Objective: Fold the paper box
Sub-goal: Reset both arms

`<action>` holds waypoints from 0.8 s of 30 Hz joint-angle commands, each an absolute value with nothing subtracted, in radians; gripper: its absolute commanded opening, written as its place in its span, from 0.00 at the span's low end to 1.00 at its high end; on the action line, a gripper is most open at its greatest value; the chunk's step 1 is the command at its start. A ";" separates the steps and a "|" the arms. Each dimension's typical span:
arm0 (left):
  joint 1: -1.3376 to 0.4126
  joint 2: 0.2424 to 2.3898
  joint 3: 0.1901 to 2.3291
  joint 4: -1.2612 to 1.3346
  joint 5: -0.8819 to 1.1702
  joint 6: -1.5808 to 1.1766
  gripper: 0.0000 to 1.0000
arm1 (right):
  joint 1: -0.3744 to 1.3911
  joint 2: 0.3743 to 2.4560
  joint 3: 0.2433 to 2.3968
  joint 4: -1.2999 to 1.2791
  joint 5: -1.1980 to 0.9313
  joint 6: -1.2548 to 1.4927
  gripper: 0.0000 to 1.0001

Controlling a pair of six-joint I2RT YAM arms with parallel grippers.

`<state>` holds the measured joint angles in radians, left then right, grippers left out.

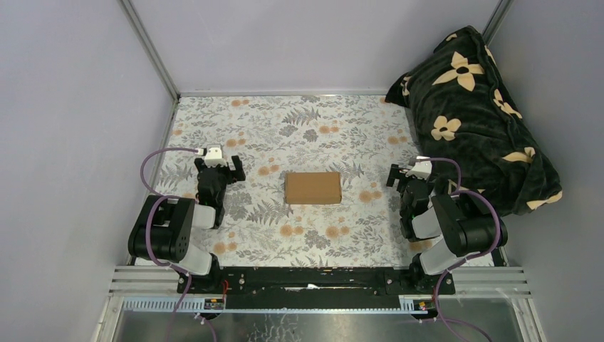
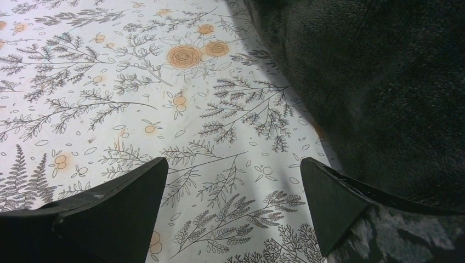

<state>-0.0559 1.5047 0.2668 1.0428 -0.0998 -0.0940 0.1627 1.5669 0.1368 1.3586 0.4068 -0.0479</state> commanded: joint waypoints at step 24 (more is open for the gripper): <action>-0.049 1.510 0.259 1.144 -0.087 -0.064 0.98 | 0.158 1.562 0.171 1.373 0.385 -0.049 0.99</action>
